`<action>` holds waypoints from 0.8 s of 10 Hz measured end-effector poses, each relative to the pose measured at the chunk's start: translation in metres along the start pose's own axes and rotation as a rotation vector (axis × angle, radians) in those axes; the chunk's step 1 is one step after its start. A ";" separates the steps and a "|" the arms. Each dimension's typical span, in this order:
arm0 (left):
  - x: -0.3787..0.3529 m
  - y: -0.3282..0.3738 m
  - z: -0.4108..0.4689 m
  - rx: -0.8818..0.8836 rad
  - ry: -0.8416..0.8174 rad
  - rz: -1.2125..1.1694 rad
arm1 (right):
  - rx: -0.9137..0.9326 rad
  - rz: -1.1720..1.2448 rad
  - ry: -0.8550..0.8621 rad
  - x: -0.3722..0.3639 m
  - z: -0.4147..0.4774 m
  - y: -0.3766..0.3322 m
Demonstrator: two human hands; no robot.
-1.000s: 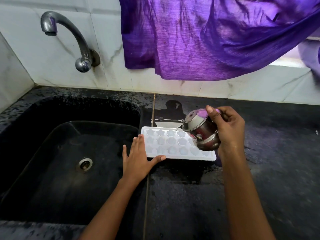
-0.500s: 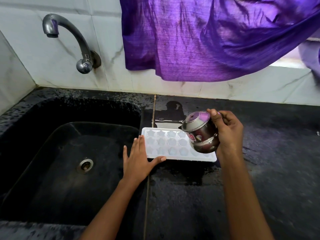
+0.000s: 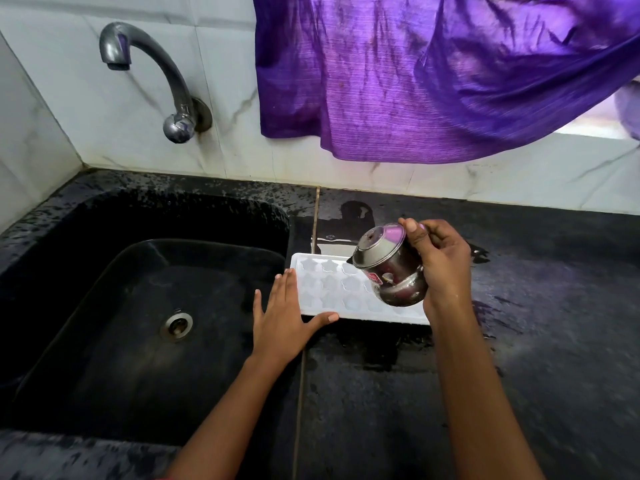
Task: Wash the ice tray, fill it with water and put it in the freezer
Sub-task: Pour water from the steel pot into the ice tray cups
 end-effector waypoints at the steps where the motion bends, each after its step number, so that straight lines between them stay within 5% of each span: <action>1: 0.000 0.000 0.000 0.001 0.000 0.003 | 0.008 -0.029 -0.017 -0.003 0.000 0.000; 8: -0.002 -0.002 0.000 -0.003 -0.007 0.023 | 0.100 -0.099 -0.055 -0.009 0.002 -0.015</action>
Point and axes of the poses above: each hand's wrist, its own z-axis towards the middle knuckle, its own x-axis out of the back of the hand, y = z × x, the point moved 3 cm from there along z, towards the middle knuckle, and after that the axes turned 5 degrees about -x, right-handed, at the moved point
